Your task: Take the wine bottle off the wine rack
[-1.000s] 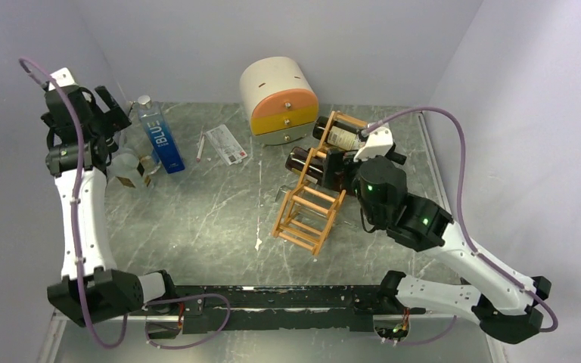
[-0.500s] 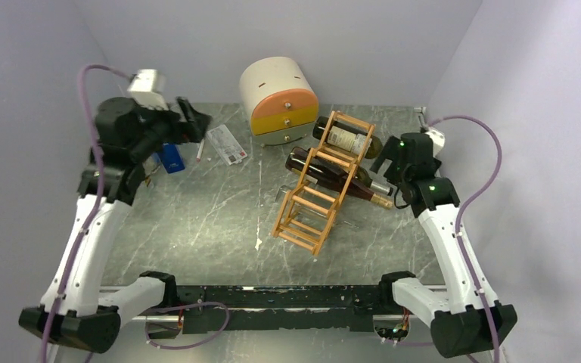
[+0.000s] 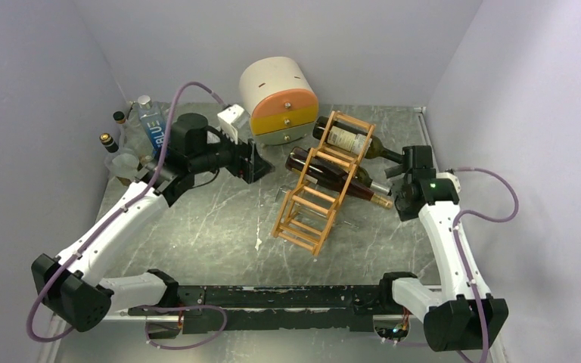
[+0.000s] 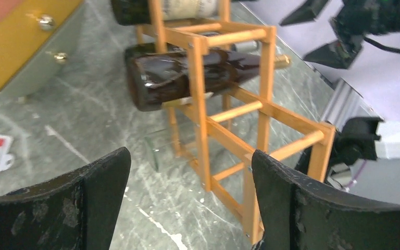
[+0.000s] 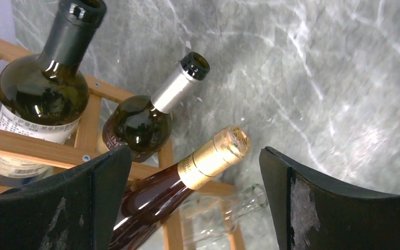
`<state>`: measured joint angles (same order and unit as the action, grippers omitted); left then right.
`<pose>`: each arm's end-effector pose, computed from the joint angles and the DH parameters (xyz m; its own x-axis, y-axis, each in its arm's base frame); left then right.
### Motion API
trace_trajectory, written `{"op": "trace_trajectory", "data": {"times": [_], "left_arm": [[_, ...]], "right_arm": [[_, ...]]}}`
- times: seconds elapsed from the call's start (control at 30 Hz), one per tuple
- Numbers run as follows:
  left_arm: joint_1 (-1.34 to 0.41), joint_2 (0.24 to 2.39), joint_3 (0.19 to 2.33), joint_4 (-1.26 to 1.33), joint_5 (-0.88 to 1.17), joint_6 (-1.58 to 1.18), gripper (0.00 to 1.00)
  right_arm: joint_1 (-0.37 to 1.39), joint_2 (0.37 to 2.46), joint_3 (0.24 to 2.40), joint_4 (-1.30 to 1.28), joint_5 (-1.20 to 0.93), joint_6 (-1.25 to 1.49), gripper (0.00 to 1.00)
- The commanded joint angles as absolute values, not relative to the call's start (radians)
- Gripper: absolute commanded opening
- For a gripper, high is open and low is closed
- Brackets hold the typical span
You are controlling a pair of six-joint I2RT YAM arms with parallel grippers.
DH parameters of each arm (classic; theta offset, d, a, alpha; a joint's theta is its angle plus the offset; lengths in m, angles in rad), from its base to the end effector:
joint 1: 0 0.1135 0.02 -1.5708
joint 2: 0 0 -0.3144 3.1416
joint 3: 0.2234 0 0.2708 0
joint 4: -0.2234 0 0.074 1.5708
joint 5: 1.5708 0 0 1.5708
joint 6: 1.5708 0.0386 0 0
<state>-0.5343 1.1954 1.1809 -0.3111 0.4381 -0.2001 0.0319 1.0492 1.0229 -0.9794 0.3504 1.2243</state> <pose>0.2265 -0.1531 0.4273 -0.4302 0.0454 -0.9016 0.7362 0.5956 -0.3213 0.1883 -0.0073 0.3460 -0.1420 0.8793 -0.4545 0.8462 0.3461 0.4052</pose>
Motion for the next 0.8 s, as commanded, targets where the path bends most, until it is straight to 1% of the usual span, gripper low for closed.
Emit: {"op": "trace_trajectory", "data": {"times": [0.0, 0.13, 0.23, 0.4, 0.63, 0.77], "left_arm": [[-0.592, 1.201, 1.115, -0.224, 0.545, -0.174, 0.89], [-0.610, 1.223, 1.110, -0.239, 0.559, -0.163, 0.89], [-0.612, 1.235, 1.099, -0.230, 0.575, -0.164, 0.89], [-0.645, 1.252, 1.093, -0.234, 0.571, -0.160, 0.86], [-0.737, 1.278, 1.104, -0.276, 0.473, -0.135, 0.84], [-0.770, 1.276, 1.096, -0.270, 0.462, -0.133, 0.85]], "right_arm": [[0.026, 0.994, 0.936, -0.954, 0.283, 1.466, 0.95], [0.028, 0.971, 0.816, -0.844, 0.181, 1.558, 0.93], [0.040, 0.992, 0.772, -0.789, 0.152, 1.601, 0.92], [0.107, 1.045, 0.759, -0.725, 0.174, 1.679, 0.90], [0.233, 1.056, 0.759, -0.685, 0.271, 1.826, 0.83], [0.246, 1.053, 0.729, -0.643, 0.275, 1.866, 0.75]]}}
